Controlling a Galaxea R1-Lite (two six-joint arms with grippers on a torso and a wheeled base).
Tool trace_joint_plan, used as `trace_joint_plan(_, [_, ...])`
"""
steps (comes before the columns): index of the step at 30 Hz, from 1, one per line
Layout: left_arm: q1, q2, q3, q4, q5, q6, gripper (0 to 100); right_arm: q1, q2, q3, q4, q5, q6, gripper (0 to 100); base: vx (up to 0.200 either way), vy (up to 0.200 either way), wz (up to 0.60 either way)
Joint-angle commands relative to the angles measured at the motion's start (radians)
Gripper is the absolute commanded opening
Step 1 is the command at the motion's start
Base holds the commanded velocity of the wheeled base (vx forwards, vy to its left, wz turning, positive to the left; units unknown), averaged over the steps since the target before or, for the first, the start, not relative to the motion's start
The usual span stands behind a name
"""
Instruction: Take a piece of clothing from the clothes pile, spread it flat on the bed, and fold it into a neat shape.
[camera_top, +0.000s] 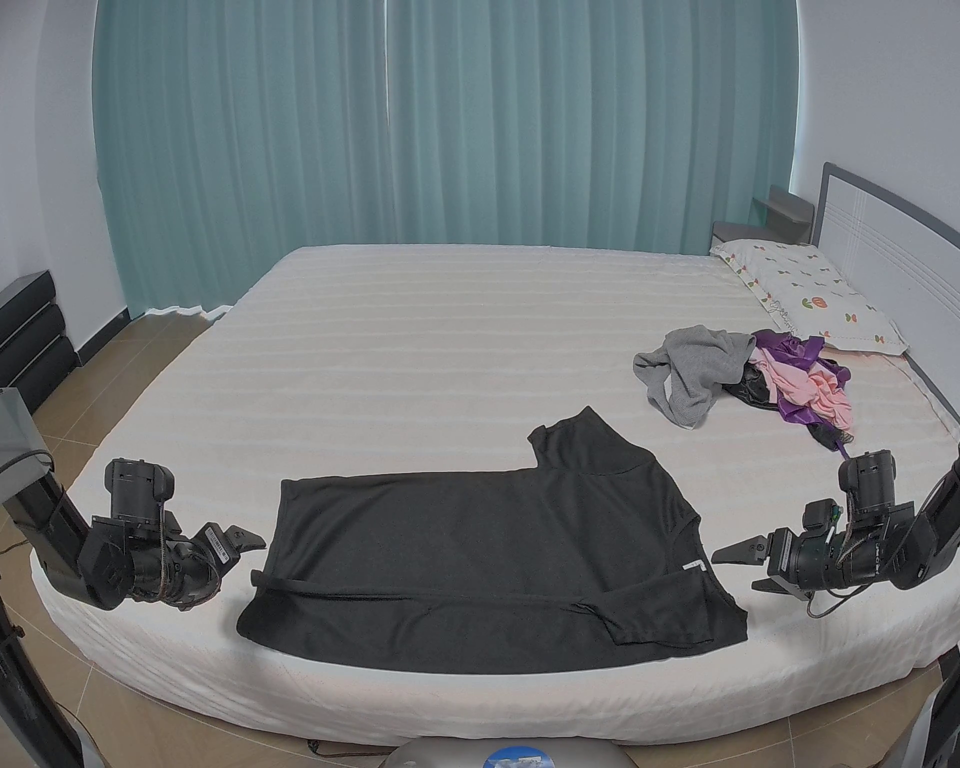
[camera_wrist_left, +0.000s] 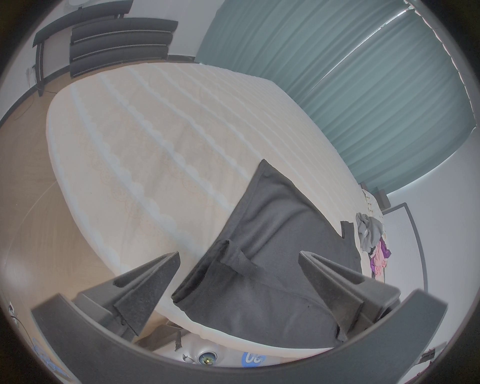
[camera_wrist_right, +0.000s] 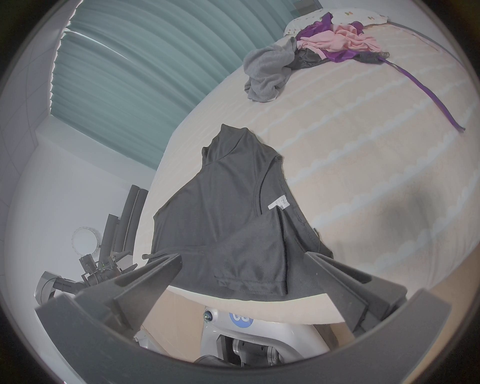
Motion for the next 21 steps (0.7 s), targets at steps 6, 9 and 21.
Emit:
trace_joint_plan(6, [-0.004,0.017,0.008,0.005,-0.022,0.0,100,0.0,0.023,0.023,-0.004,0.0,-0.007,100,0.2,0.0,0.0])
trace_joint_plan(9, [-0.005,0.017,0.011,0.003,-0.038,0.002,100,0.0,0.025,0.026,-0.004,0.002,-0.008,100,0.0,0.0,0.0])
trace_joint_plan(21, [-0.014,0.112,0.022,0.003,-0.118,0.091,100,0.01,0.026,0.027,-0.004,0.002,-0.01,100,0.0,0.0,0.0])
